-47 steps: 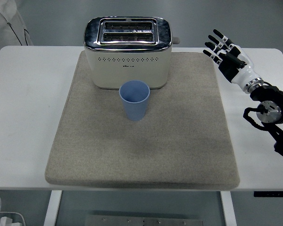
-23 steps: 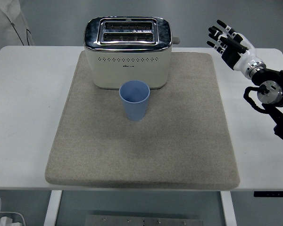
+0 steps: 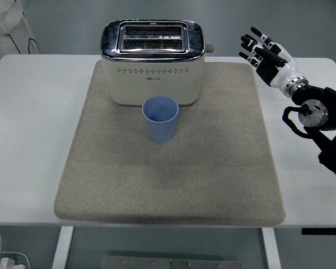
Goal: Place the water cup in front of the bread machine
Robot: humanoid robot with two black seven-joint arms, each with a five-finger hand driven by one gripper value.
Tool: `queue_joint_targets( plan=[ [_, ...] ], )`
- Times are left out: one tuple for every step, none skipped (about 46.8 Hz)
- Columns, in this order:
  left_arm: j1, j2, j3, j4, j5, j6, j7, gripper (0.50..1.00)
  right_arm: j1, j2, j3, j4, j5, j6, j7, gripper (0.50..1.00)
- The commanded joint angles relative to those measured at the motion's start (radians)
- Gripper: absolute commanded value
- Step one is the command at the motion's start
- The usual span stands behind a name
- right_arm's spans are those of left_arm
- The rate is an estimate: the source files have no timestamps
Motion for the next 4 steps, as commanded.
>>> queue_joint_targets(
  plan=[
    [0.000,0.000,0.000,0.000,0.000,0.000,0.000,1.000,-0.002,0.002,-0.001,0.000,0.014,-0.001,0.000,0.924],
    [0.000,0.000,0.000,0.000,0.000,0.000,0.001,1.000,-0.002,0.003,-0.001,0.000,0.018,-0.002,0.000,0.924],
    [0.000,0.000,0.000,0.000,0.000,0.000,0.000,1.000,-0.003,0.003,-0.001,0.000,0.021,-0.004,0.000,0.924],
    [0.000,0.000,0.000,0.000,0.000,0.000,0.000,1.000,-0.003,0.003,-0.001,0.000,0.022,-0.005,0.002,0.924]
  ],
)
